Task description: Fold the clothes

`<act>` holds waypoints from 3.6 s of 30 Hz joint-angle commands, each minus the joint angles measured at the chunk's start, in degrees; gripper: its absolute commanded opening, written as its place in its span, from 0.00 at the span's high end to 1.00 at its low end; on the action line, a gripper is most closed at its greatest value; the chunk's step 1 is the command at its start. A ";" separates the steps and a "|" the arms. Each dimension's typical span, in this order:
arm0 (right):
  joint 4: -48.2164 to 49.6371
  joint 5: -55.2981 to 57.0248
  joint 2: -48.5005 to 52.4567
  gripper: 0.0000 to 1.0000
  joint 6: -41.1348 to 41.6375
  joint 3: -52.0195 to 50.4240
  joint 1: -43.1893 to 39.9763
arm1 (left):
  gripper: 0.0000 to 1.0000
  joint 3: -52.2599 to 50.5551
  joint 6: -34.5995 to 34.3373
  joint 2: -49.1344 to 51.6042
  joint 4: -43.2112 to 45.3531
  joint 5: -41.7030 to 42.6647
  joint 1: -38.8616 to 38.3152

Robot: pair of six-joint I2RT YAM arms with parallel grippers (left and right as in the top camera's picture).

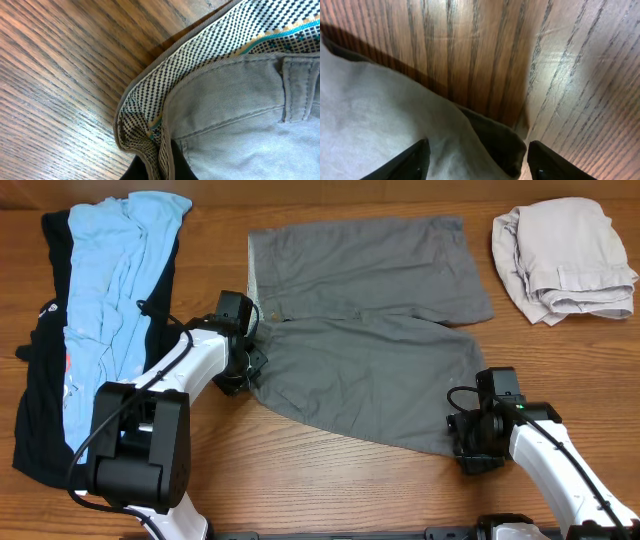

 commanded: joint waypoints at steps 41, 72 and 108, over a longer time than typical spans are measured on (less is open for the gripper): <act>-41.11 9.92 -12.39 0.96 -33.94 51.76 -5.92 | 0.96 9.20 19.85 -40.83 -20.96 1.33 3.23; 2.34 6.67 22.73 0.96 -50.88 53.66 -5.75 | 0.96 9.14 5.57 -16.61 -9.44 -23.96 3.37; 21.33 7.32 37.11 0.00 -51.10 53.20 -2.36 | 0.00 14.64 23.87 -2.36 21.75 -20.85 3.37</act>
